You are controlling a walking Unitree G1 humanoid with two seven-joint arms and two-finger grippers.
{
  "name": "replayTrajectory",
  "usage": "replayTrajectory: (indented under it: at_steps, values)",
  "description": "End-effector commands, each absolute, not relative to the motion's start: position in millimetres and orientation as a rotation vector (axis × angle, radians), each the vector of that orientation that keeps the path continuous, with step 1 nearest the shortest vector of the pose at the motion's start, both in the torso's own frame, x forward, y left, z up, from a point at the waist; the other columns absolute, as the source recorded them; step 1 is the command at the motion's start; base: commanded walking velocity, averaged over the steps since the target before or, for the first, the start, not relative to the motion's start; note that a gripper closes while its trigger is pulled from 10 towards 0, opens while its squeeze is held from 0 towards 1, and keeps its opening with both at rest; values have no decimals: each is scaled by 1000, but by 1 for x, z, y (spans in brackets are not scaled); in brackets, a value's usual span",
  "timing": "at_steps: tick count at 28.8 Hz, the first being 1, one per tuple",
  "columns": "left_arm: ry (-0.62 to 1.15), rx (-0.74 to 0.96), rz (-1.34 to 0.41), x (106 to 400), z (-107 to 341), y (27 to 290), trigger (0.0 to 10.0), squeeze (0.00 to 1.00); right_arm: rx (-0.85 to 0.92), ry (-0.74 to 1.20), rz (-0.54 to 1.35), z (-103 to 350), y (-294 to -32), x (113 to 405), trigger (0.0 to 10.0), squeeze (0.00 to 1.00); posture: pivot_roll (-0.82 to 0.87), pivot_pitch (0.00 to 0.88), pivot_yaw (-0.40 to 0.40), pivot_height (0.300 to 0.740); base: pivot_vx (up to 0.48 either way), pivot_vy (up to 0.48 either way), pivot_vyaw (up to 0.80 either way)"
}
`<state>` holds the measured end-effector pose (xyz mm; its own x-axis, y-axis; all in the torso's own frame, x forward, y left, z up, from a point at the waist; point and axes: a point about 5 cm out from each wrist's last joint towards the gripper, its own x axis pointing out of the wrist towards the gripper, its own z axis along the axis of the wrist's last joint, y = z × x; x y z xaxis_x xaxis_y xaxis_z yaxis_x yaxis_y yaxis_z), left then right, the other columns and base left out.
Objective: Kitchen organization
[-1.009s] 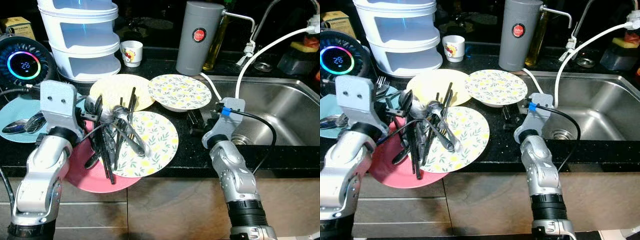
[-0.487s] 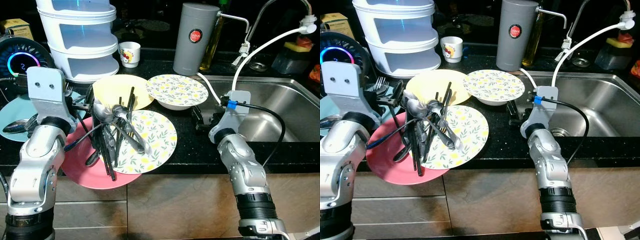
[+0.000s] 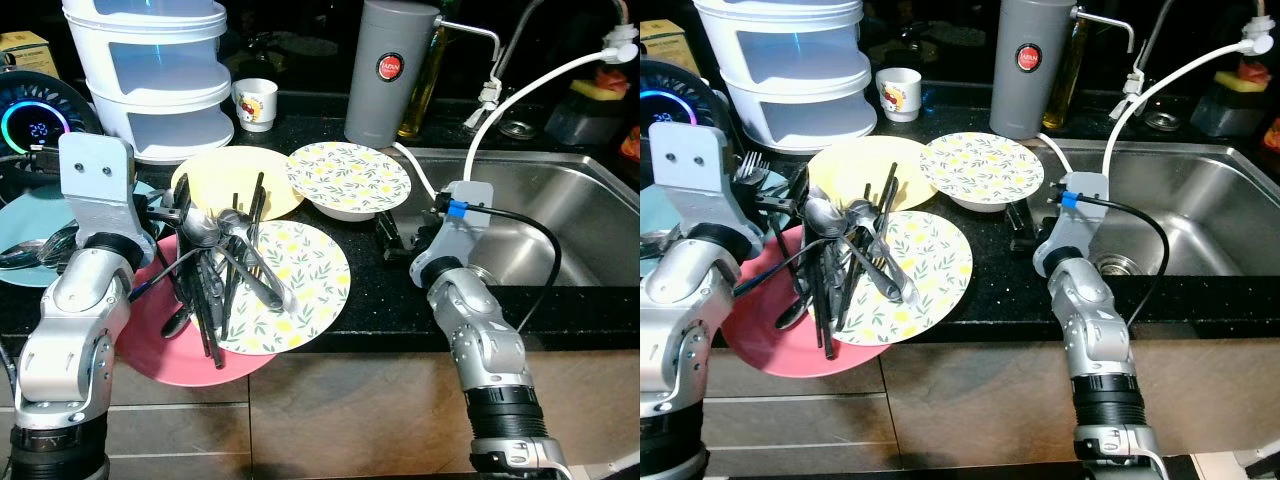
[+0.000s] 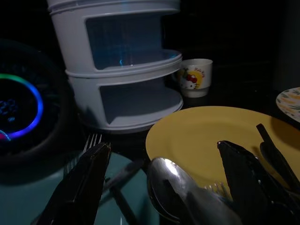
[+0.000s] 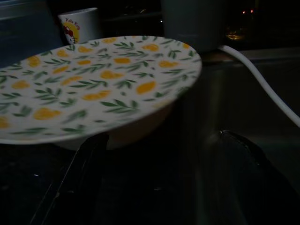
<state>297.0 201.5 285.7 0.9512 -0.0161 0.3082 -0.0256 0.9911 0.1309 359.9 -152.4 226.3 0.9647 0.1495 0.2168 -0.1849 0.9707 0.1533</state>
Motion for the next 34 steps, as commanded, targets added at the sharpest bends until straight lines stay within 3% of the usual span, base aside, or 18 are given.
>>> replayTrajectory:
  at_steps: [1,12,16,21,26,34]
  values:
    - [-312,153,-3,295,286,199,10000,0,171,-191,168,224,-155,359,10000,0,125,128,-48,740,0,-319,0]
    - [-306,144,4,293,286,200,10000,0,166,-189,177,225,-154,358,10000,0,121,134,-54,740,0,-332,0]
    - [-305,75,10,292,286,202,10000,0,167,-188,180,226,-153,358,10000,0,120,138,-56,740,0,0,0]
    - [-312,73,9,292,288,204,10000,0,168,-187,182,226,-152,358,10000,0,120,139,-59,740,0,49,0]
    - [-309,70,20,292,288,206,10000,0,172,-186,187,227,-151,360,10000,0,123,139,-64,740,0,480,0]
    - [-329,83,33,289,293,208,10000,0,184,-187,199,227,-148,360,10000,0,128,131,-65,740,0,0,0]
